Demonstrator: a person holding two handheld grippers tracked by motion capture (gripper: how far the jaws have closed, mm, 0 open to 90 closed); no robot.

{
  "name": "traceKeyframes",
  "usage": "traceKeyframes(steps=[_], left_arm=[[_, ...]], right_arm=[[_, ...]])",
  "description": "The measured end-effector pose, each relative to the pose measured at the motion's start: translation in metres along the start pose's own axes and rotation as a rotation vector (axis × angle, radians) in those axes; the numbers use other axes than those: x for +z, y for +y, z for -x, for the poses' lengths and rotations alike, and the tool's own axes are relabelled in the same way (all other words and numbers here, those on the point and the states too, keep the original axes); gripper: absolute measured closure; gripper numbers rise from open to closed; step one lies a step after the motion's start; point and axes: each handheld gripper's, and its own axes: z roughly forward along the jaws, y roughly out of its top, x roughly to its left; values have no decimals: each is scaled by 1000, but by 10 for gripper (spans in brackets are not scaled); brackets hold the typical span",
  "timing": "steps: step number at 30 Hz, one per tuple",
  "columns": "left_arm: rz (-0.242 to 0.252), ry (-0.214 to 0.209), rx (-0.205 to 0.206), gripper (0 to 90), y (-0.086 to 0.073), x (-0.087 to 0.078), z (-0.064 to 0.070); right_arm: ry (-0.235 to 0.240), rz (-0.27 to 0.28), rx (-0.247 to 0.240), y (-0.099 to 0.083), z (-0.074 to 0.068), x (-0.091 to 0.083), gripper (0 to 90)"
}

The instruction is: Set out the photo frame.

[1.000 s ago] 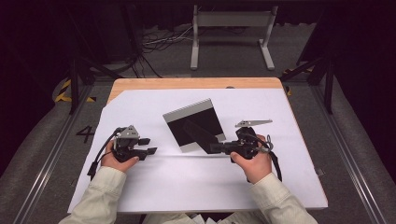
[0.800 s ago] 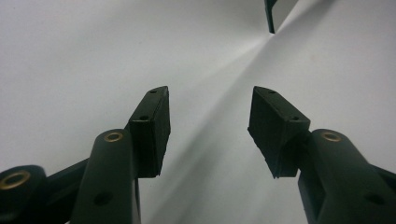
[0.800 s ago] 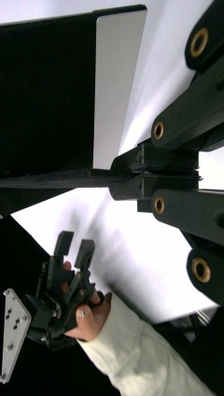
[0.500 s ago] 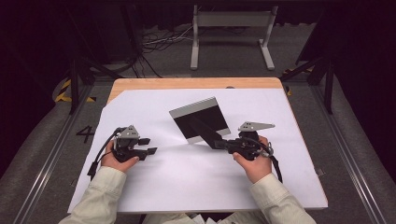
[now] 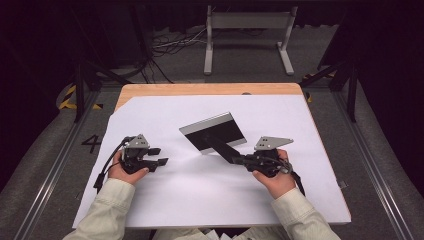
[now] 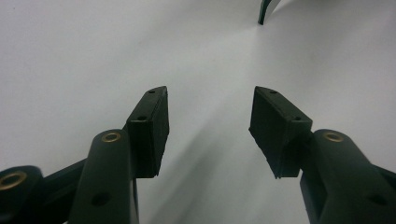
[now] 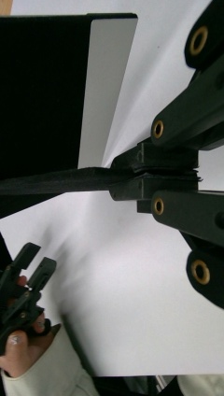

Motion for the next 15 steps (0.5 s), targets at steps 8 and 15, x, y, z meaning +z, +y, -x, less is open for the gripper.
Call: traceKeyframes(steps=[8,15], left_arm=[[2,-1,-5,475,0,0,0],[3,-2,0,474,0,0,0]], right_arm=[[5,-53,-67,-6,1,-2,868],[8,-105,-98,-11,7,-3,864]])
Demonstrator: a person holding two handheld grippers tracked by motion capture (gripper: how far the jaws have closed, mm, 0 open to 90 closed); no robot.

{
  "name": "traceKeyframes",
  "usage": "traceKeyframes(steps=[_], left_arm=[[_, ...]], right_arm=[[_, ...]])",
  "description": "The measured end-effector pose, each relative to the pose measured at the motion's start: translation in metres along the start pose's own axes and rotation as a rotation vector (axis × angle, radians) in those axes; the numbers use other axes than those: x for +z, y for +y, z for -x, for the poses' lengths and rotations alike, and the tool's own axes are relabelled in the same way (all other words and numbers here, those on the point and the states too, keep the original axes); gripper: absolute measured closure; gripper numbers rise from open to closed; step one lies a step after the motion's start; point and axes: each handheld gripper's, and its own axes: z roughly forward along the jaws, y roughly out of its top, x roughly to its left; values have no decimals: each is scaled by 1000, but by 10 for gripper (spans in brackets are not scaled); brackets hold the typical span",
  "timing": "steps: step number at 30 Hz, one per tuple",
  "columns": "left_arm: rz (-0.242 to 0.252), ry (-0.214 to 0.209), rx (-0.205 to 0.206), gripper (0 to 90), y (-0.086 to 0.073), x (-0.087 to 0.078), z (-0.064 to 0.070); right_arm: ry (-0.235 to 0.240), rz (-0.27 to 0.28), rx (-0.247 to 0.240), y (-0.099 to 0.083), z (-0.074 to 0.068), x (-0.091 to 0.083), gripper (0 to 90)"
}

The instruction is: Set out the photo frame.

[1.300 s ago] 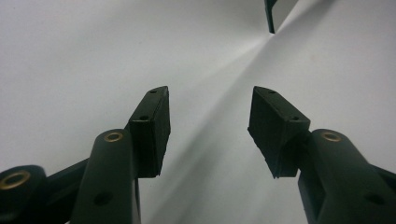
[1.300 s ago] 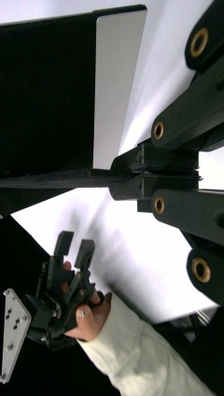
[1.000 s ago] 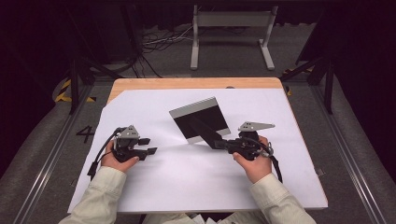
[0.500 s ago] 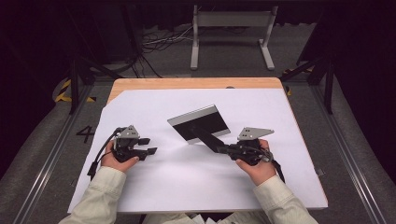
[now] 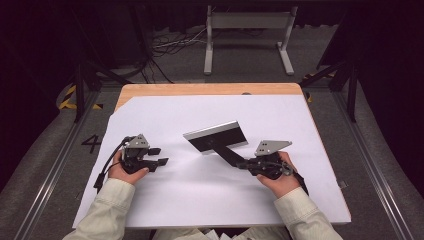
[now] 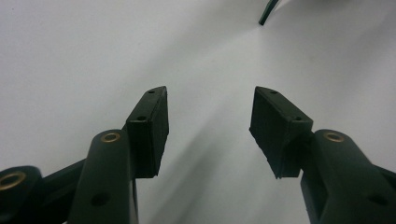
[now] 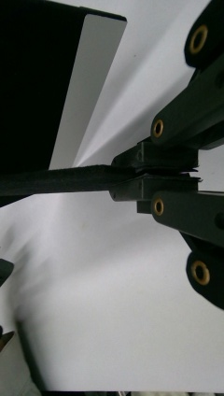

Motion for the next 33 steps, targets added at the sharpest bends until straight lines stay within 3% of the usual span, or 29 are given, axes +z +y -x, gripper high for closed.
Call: traceKeyframes(steps=[8,33], left_arm=[[2,0,-2,473,0,0,0],[-11,-11,-12,458,0,2,0]], right_arm=[[10,-75,-13,-5,4,-2,863],[-1,-227,-28,-21,11,-7,848]])
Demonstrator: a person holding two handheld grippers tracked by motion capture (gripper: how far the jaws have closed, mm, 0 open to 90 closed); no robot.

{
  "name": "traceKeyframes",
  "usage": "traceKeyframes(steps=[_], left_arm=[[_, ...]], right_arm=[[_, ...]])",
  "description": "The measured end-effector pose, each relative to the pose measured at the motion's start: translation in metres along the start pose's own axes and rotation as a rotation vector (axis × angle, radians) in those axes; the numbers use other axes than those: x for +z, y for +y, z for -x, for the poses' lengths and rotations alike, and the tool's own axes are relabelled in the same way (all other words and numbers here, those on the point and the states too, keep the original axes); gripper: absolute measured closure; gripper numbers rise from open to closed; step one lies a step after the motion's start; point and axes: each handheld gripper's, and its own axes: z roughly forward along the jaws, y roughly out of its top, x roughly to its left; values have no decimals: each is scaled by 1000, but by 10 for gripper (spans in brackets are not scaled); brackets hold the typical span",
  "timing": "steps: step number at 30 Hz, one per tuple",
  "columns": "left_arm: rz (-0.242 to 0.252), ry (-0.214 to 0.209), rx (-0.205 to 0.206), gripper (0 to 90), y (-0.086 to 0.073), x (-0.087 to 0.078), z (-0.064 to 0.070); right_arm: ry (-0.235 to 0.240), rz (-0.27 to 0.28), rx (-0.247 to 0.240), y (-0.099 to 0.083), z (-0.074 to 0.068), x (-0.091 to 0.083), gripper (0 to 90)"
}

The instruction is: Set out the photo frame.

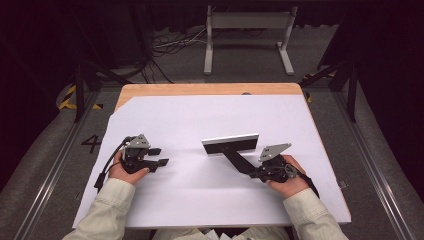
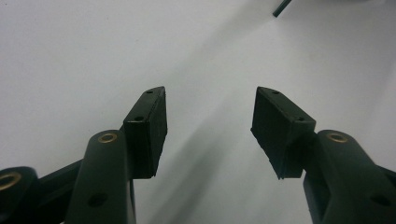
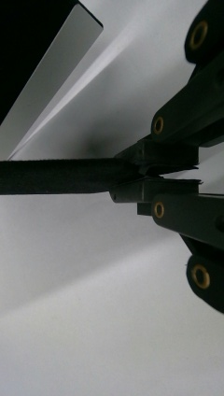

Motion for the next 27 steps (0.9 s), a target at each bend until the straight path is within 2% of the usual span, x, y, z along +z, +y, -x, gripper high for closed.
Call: traceKeyframes(steps=[6,10,21,24,27], left_arm=[[-1,2,3,458,0,1,0],[-2,1,0,458,0,1,0],[-4,3,5,458,1,1,0],[-3,2,5,457,1,2,0],[-8,-3,2,456,1,3,0]], right_arm=[[-5,-23,-3,-1,0,2,843],[-20,-44,-16,-2,1,4,809],[-28,-46,-22,-3,2,2,786],[-32,-33,-26,-2,2,1,714],[-42,-21,-32,-2,1,-2,679]])
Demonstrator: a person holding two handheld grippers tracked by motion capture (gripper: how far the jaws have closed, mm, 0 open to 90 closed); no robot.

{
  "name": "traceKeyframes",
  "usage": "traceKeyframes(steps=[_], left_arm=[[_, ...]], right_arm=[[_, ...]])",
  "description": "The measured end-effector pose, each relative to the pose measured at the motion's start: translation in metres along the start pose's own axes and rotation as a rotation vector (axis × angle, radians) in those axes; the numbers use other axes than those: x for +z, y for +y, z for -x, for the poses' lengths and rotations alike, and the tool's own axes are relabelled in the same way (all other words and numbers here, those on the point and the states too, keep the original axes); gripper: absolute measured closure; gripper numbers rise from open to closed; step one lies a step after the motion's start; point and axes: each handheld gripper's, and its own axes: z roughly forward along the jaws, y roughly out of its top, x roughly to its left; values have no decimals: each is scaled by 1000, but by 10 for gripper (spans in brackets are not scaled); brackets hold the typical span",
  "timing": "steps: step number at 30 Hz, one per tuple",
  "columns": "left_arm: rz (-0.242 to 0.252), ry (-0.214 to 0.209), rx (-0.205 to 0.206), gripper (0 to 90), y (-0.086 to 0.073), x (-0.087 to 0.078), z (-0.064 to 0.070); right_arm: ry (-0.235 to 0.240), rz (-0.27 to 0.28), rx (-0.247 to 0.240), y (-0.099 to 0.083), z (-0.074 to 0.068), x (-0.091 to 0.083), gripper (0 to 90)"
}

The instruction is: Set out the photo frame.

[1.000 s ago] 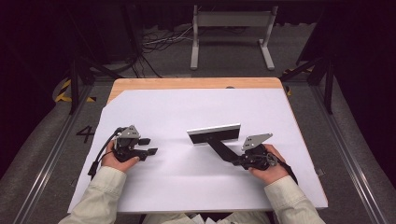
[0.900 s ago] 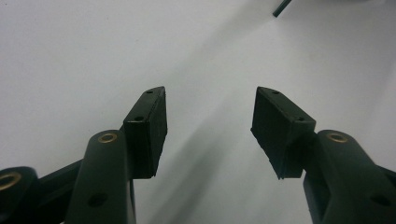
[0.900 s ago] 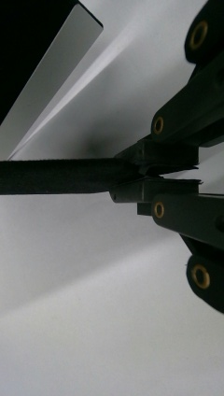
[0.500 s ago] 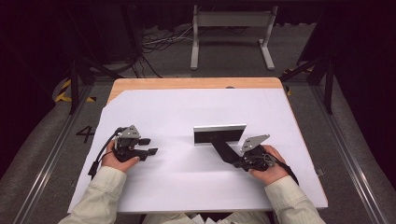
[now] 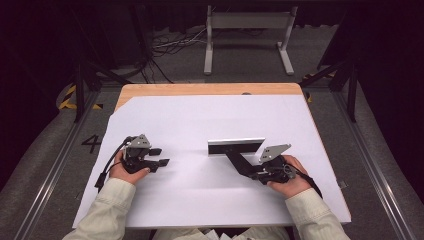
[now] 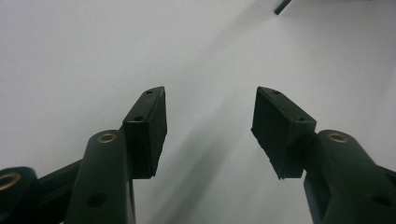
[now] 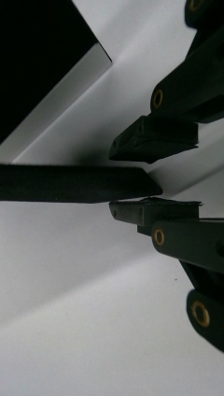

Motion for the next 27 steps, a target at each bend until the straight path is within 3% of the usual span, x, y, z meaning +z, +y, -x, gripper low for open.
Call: traceKeyframes(steps=[11,19,27], left_arm=[[7,0,9,455,4,3,1],[2,50,30,464,15,10,8],[33,38,43,482,19,13,12]], right_arm=[[-19,37,-20,3,-4,-13,606],[-51,80,-16,1,-5,-31,599],[-76,139,-2,-4,2,-45,597]])
